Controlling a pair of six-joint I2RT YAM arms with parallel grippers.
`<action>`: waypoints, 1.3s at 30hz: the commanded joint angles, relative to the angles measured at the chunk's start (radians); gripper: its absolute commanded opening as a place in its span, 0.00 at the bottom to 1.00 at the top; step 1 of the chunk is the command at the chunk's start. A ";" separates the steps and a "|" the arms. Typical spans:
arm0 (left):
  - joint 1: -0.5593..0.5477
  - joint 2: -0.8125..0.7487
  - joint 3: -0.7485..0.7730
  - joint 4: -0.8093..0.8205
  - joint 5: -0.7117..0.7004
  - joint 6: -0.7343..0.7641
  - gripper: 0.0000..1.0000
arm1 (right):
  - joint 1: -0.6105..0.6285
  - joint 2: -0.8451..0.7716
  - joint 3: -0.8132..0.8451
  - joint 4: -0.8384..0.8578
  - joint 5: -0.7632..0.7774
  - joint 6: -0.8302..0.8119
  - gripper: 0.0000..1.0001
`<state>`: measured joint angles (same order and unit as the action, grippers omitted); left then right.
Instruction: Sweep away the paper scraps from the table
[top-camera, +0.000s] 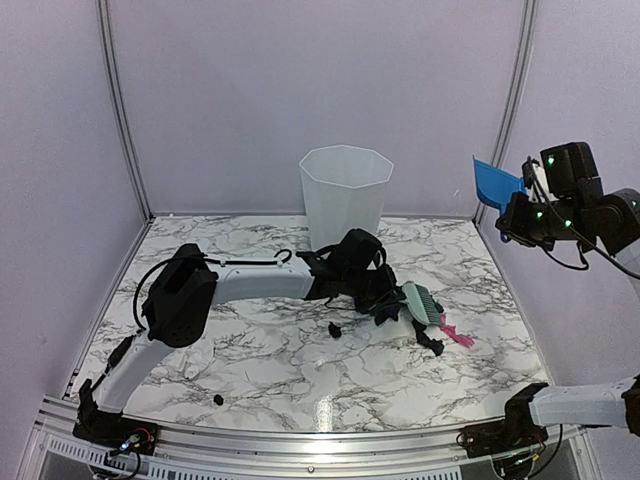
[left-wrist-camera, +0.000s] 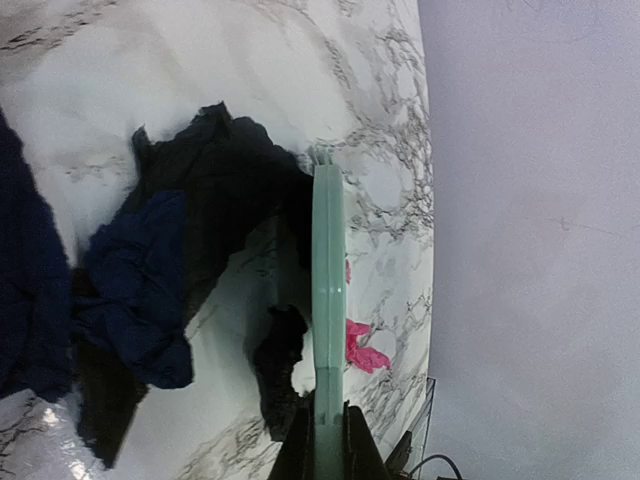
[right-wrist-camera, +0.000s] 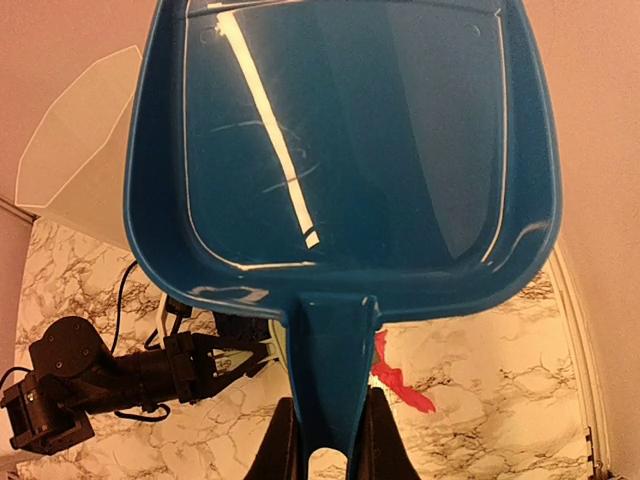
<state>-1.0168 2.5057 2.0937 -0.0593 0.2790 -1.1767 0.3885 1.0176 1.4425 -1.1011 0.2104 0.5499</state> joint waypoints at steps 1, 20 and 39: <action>0.023 -0.105 -0.126 0.001 -0.022 -0.014 0.00 | -0.005 -0.005 -0.006 0.003 -0.003 0.005 0.00; 0.149 -0.810 -1.004 -0.176 -0.218 0.117 0.00 | -0.004 0.040 -0.266 0.111 -0.197 -0.152 0.00; 0.217 -1.147 -1.159 -0.424 -0.362 0.155 0.00 | 0.401 0.347 -0.309 -0.063 -0.376 -0.335 0.00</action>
<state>-0.8104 1.3895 0.9409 -0.3985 -0.0460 -1.0317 0.7136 1.3167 1.1126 -1.0966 -0.1375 0.2810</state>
